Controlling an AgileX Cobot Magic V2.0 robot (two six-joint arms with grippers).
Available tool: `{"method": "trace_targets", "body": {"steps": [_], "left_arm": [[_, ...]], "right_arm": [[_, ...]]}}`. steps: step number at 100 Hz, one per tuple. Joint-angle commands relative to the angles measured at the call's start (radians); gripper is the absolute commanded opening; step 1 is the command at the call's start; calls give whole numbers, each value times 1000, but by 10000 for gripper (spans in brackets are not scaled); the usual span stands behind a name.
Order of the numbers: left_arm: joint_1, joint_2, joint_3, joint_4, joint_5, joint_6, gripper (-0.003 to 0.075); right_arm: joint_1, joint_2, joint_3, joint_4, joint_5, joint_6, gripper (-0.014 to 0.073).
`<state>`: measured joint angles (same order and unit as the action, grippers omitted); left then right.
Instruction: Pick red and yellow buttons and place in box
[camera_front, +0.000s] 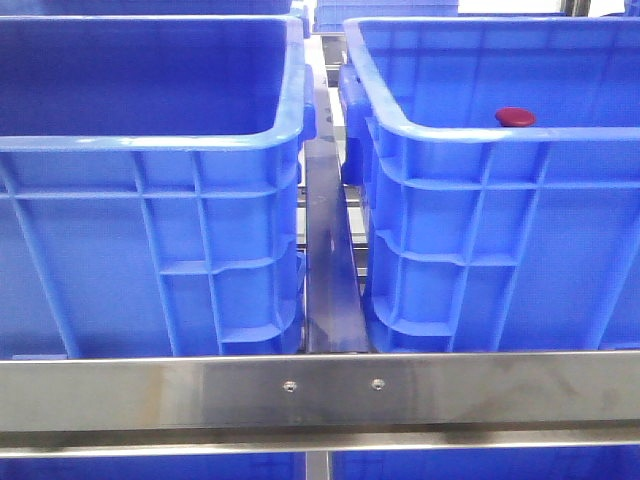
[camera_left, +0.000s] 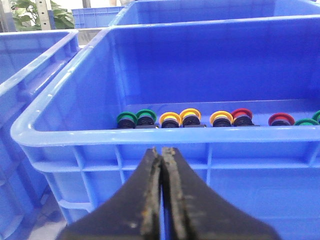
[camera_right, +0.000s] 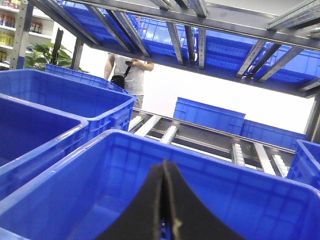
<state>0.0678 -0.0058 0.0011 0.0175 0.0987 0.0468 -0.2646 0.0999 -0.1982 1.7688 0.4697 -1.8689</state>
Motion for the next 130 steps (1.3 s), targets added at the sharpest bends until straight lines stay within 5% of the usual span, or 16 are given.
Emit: {"method": "trace_targets", "body": {"steps": [1,55,85,108,130], "left_arm": [[-8,-31,53,-10,-73,-9,-20],[-8,-31,53,-10,-73,-9,-20],[-8,-31,53,-10,-73,-9,-20],[-8,-31,53,-10,-73,-9,-20],[-8,-31,53,-10,-73,-9,-20]], "right_arm": [[-2,13,-24,35,11,2,-69],[25,13,-24,36,9,-1,-69],[51,13,-23,1,-137,49,-69],[142,13,-79,-451,-279,464,-69],[296,13,-87,-1166,-372,1201,-69]]}}
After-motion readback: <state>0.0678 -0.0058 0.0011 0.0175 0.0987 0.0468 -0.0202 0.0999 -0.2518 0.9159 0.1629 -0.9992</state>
